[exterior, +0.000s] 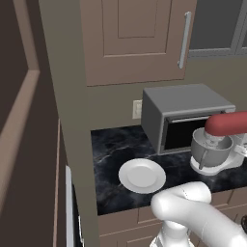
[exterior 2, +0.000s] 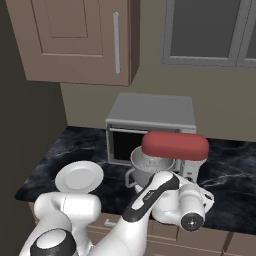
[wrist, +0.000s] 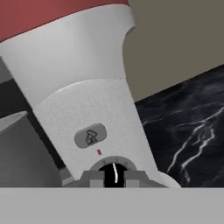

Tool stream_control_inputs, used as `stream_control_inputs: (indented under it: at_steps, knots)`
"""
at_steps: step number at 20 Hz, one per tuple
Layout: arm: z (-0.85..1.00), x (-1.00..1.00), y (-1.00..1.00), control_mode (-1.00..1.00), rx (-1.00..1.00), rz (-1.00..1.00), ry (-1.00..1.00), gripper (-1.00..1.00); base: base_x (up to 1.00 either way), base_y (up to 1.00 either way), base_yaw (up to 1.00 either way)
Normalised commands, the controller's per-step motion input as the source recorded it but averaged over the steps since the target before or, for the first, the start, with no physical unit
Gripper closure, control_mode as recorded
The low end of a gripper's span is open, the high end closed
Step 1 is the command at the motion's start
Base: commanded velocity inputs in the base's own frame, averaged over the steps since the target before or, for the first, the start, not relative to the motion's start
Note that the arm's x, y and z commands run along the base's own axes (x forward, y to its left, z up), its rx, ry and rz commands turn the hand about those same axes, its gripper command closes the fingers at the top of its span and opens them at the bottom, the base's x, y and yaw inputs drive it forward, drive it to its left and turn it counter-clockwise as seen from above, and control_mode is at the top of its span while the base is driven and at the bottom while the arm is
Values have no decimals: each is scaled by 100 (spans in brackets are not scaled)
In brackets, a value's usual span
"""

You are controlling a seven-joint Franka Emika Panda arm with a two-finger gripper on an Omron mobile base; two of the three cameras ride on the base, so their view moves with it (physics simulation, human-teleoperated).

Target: Add butter and sugar cubes to the stand mixer bowl and then turn on the stand mixer to begin making frosting.

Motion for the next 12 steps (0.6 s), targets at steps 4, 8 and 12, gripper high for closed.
stream_control_inputs:
  at_steps: [4,8,12]
  knots:
    - [0,0,0,-100,16,1,0,100,0,0,0]
    - [0,0,0,-100,15,0,0,100,0,0,0]
    - [0,0,0,-100,15,0,0,100,0,0,0]
